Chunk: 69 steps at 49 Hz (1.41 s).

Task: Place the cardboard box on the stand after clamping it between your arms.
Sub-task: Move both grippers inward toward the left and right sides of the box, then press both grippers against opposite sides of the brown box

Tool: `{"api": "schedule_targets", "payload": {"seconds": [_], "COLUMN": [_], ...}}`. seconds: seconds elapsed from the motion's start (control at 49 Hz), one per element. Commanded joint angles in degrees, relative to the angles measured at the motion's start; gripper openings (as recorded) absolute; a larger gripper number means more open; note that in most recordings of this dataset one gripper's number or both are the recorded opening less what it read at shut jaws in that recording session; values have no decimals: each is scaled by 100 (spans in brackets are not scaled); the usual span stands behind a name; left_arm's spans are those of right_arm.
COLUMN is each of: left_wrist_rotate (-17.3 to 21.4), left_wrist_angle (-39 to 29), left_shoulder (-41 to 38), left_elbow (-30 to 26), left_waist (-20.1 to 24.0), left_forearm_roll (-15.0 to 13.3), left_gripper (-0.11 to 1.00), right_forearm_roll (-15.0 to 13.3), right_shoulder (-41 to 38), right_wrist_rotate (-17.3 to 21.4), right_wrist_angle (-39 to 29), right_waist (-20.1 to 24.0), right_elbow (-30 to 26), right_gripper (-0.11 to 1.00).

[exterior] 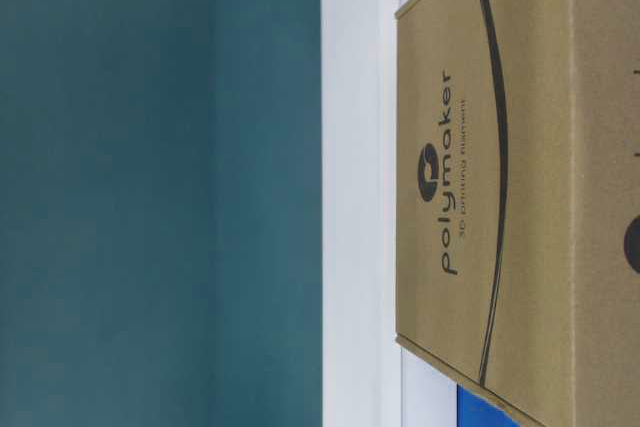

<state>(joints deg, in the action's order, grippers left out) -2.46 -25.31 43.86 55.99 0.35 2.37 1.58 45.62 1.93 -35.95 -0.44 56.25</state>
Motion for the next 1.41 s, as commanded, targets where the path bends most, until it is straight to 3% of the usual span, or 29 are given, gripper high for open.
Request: {"api": "schedule_targets", "payload": {"seconds": [0.0,0.163,0.245,0.388,0.469,0.53,1.04,1.387], "left_wrist_rotate": [-9,-70,-35,-114,-149,-158,-141,-62], "left_wrist_angle": [-35,-193,-176,-158,-141,-132,589,606], "left_shoulder": [-141,-404,-466,-615,-747,-861,-2461,-3313], "left_elbow": [-193,-264,-281,-246,-246,-264,-404,-782], "left_waist": [0,18,18,18,62,70,211,220], "left_forearm_roll": [18,9,18,18,18,18,18,35], "left_gripper": [1,5,24,67,84,89,86,86], "right_forearm_roll": [-35,-44,-44,-53,-53,-44,-53,-44], "right_shoulder": [-149,-404,-554,-765,-853,-905,-2259,-3384], "right_wrist_rotate": [18,18,18,18,9,18,-9,-255], "right_wrist_angle": [-35,-229,-404,-642,-729,-729,264,1002], "right_waist": [-9,-9,-9,-44,-70,-105,-211,-149], "right_elbow": [-185,-202,-246,-272,-246,-229,-185,-650], "right_gripper": [11,29,48,89,99,100,99,99]}}
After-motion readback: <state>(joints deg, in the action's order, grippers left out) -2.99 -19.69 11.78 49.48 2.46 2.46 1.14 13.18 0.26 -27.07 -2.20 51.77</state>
